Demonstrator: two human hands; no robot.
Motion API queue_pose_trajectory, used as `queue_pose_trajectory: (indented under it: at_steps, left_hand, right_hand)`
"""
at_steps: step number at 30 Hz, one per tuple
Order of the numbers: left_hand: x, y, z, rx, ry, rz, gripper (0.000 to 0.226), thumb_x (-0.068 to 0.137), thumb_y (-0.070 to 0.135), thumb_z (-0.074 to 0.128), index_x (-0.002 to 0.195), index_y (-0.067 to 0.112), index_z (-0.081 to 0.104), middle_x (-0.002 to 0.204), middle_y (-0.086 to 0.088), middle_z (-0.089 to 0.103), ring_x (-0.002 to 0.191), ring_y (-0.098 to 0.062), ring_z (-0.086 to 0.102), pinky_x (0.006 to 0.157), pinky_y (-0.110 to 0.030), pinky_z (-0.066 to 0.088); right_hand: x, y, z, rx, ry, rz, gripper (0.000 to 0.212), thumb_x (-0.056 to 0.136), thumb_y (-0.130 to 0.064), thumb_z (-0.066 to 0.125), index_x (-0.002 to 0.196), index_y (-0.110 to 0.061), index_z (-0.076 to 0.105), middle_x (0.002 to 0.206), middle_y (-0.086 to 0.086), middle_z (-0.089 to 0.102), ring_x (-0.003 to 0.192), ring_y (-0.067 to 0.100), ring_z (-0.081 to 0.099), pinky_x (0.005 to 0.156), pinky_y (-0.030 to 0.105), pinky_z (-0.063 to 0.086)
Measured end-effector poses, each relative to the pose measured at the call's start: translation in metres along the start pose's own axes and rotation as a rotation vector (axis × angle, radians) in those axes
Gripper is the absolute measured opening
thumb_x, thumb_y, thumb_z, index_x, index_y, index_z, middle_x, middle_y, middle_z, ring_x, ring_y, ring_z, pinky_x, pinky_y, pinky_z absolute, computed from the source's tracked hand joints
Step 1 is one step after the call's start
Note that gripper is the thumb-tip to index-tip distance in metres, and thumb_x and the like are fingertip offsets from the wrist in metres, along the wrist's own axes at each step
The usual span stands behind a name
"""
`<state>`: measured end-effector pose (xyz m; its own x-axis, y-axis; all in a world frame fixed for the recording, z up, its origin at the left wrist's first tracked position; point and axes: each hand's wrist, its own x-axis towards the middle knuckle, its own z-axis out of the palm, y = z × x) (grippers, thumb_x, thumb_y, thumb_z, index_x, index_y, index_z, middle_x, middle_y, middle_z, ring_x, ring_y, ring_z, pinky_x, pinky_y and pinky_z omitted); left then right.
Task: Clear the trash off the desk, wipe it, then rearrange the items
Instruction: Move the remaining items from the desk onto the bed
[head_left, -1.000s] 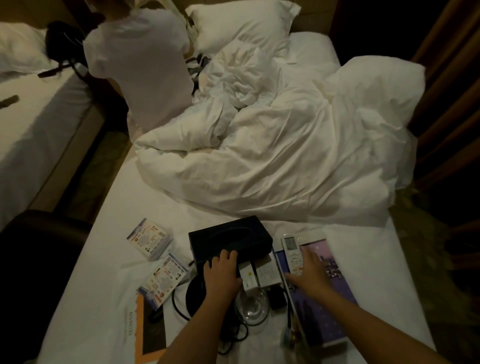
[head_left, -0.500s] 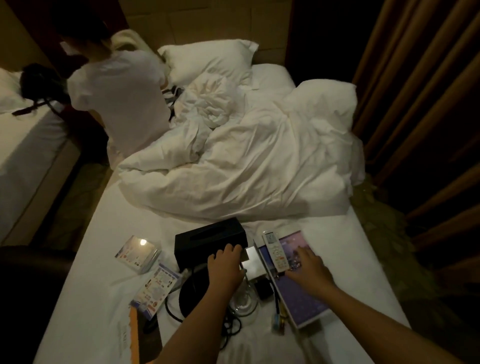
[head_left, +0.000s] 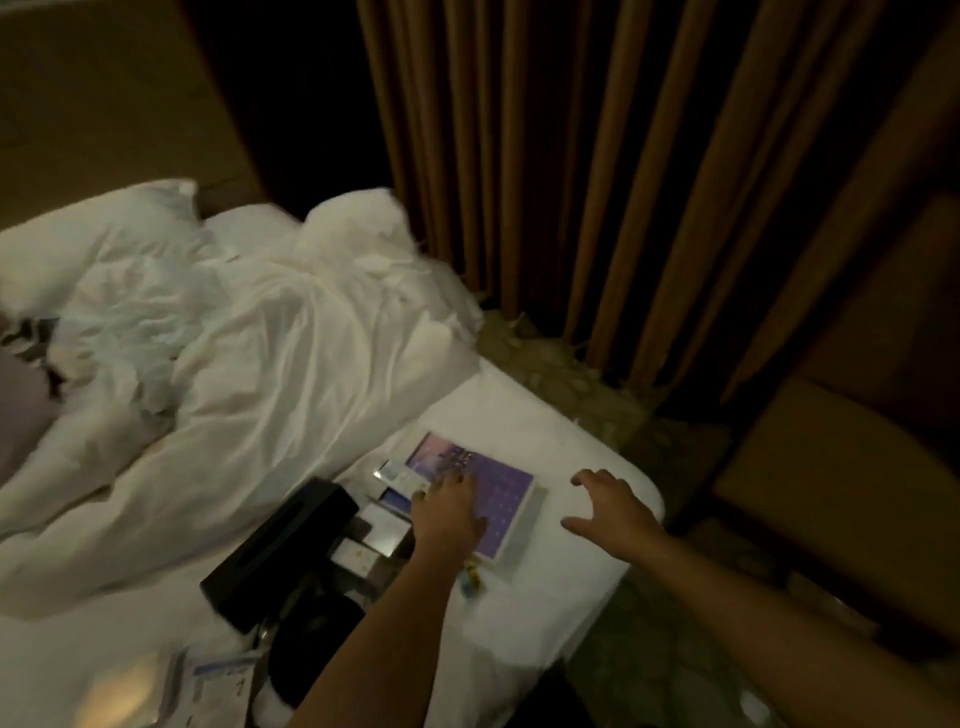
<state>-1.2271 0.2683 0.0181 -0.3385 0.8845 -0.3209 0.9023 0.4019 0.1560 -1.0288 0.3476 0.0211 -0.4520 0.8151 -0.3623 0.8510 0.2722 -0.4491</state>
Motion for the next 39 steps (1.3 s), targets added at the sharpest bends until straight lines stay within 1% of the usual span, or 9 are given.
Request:
queue_pose_trajectory:
  at_steps: [2, 6, 10, 14, 22, 26, 30, 35, 39]
  left_hand:
    - [-0.006, 0.038, -0.001, 0.062, -0.001, 0.084, 0.057, 0.089, 0.042, 0.057, 0.139, 0.024, 0.037, 0.142, -0.002, 0.042, 0.129, -0.025, 0.044, 0.102, -0.04, 0.037]
    - [-0.019, 0.124, -0.004, 0.134, 0.004, 0.281, 0.047, 0.09, 0.04, 0.057, 0.13, 0.022, 0.04, 0.13, -0.003, 0.048, 0.117, -0.027, 0.052, 0.094, -0.039, 0.039]
    - [-0.05, 0.227, 0.001, 0.168, 0.06, 0.429, 0.05, 0.091, 0.042, 0.057, 0.135, 0.025, 0.04, 0.135, -0.002, 0.047, 0.12, -0.024, 0.05, 0.098, -0.039, 0.037]
    - [-0.089, 0.326, 0.026, 0.178, -0.01, 0.609, 0.058, 0.091, 0.038, 0.058, 0.142, 0.025, 0.033, 0.143, -0.004, 0.04, 0.126, -0.027, 0.045, 0.104, -0.042, 0.035]
    - [-0.16, 0.497, 0.071, 0.335, -0.012, 0.926, 0.056, 0.091, 0.039, 0.058, 0.14, 0.024, 0.035, 0.139, -0.002, 0.042, 0.122, -0.025, 0.047, 0.098, -0.039, 0.037]
    - [-0.186, 0.584, 0.097, 0.382, -0.056, 1.094, 0.057, 0.091, 0.038, 0.057, 0.142, 0.024, 0.034, 0.139, -0.002, 0.042, 0.124, -0.023, 0.046, 0.1, -0.041, 0.035]
    - [-0.218, 0.687, 0.131, 0.448, -0.061, 1.297, 0.053, 0.091, 0.038, 0.057, 0.138, 0.024, 0.037, 0.134, -0.002, 0.045, 0.119, -0.024, 0.049, 0.095, -0.039, 0.037]
    - [-0.268, 0.82, 0.173, 0.513, -0.085, 1.515, 0.055, 0.09, 0.04, 0.06, 0.137, 0.024, 0.038, 0.134, -0.002, 0.045, 0.12, -0.024, 0.049, 0.096, -0.04, 0.039]
    - [-0.322, 0.897, 0.21, 0.579, -0.163, 1.739, 0.055, 0.089, 0.039, 0.061, 0.137, 0.025, 0.038, 0.136, -0.001, 0.045, 0.12, -0.022, 0.049, 0.097, -0.039, 0.04]
  right_hand:
    - [-0.028, 0.029, -0.012, 0.042, 0.044, 0.057, 0.057, 0.087, -0.042, 0.064, 0.134, -0.021, 0.04, 0.137, 0.004, 0.044, 0.124, 0.022, 0.044, 0.098, 0.033, 0.044]
    - [-0.091, 0.099, -0.041, 0.129, 0.121, 0.191, 0.057, 0.086, -0.043, 0.064, 0.134, -0.023, 0.041, 0.138, 0.004, 0.043, 0.123, 0.025, 0.044, 0.099, 0.04, 0.044]
    - [-0.169, 0.183, -0.071, 0.147, 0.182, 0.319, 0.06, 0.085, -0.049, 0.062, 0.135, -0.023, 0.039, 0.134, 0.003, 0.044, 0.122, 0.025, 0.042, 0.097, 0.039, 0.043]
    - [-0.249, 0.259, -0.084, 0.19, 0.281, 0.465, 0.056, 0.085, -0.047, 0.061, 0.132, -0.026, 0.039, 0.124, 0.002, 0.051, 0.114, 0.023, 0.049, 0.091, 0.038, 0.048]
    - [-0.375, 0.376, -0.096, 0.159, 0.479, 0.72, 0.059, 0.085, -0.04, 0.064, 0.136, -0.025, 0.039, 0.133, 0.001, 0.047, 0.122, 0.023, 0.044, 0.095, 0.037, 0.045]
    - [-0.433, 0.433, -0.098, 0.254, 0.561, 0.87, 0.056, 0.085, -0.039, 0.064, 0.135, -0.024, 0.041, 0.134, 0.0, 0.045, 0.121, 0.022, 0.045, 0.096, 0.038, 0.045]
    - [-0.497, 0.505, -0.096, 0.343, 0.582, 1.004, 0.045, 0.09, -0.029, 0.06, 0.131, -0.022, 0.043, 0.133, 0.003, 0.046, 0.117, 0.021, 0.048, 0.094, 0.035, 0.047]
    - [-0.564, 0.576, -0.097, 0.484, 0.66, 1.255, 0.063, 0.087, -0.034, 0.066, 0.14, -0.017, 0.037, 0.14, 0.004, 0.043, 0.126, 0.022, 0.044, 0.101, 0.034, 0.043]
    - [-0.614, 0.595, -0.086, 0.628, 0.775, 1.464, 0.061, 0.086, -0.037, 0.067, 0.138, -0.02, 0.04, 0.14, 0.001, 0.045, 0.125, 0.019, 0.046, 0.098, 0.03, 0.043]
